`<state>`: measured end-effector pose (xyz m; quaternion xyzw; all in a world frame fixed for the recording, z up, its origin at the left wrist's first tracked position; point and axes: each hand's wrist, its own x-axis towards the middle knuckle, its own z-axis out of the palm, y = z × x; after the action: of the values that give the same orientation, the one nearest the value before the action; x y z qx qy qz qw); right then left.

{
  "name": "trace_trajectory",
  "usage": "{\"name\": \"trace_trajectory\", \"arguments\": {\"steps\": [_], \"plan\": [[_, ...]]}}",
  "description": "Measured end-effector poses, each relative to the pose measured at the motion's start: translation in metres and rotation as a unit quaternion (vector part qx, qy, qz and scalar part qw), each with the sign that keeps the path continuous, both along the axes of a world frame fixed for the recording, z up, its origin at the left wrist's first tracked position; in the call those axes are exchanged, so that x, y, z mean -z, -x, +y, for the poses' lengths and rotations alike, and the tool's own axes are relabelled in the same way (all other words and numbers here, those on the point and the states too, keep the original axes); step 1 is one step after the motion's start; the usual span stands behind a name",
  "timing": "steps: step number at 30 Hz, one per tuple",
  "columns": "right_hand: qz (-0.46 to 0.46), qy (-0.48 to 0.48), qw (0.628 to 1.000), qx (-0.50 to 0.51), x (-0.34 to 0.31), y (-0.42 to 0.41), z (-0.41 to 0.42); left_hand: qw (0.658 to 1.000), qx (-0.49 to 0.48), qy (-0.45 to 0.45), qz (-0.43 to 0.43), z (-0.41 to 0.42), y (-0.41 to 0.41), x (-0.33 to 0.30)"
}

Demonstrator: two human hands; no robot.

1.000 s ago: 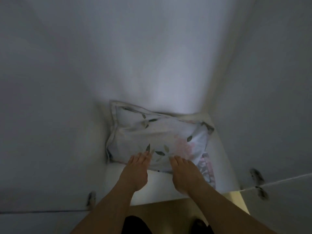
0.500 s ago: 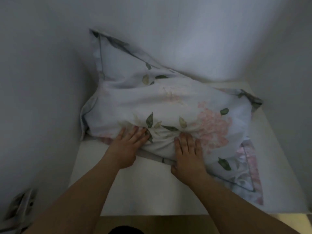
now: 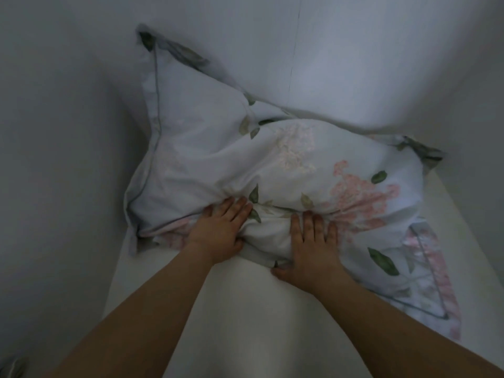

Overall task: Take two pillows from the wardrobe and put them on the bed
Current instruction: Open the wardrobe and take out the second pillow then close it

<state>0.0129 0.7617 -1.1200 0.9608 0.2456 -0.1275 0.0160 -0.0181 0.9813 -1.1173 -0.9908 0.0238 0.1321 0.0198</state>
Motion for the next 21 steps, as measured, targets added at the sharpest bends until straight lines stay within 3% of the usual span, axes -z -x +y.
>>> {"name": "trace_trajectory", "arguments": {"steps": [3, 8, 16, 21], "plan": [[-0.025, -0.011, 1.0, 0.009, 0.0, -0.001, 0.007, 1.0, 0.001, 0.007, -0.015, -0.002, -0.009, 0.004], [-0.064, -0.021, 0.997, 0.036, 0.006, 0.006, 0.011, 0.994, -0.024, 0.097, -0.054, 0.002, -0.024, -0.018], [-0.118, -0.059, 0.99, 0.05, -0.031, 0.017, -0.006, 0.966, -0.056, 0.243, 0.065, -0.009, -0.016, -0.087], [-0.092, -0.098, 0.991, 0.005, -0.095, -0.001, -0.015, 0.969, -0.079, 0.226, 0.06, -0.018, 0.003, -0.136]]}}
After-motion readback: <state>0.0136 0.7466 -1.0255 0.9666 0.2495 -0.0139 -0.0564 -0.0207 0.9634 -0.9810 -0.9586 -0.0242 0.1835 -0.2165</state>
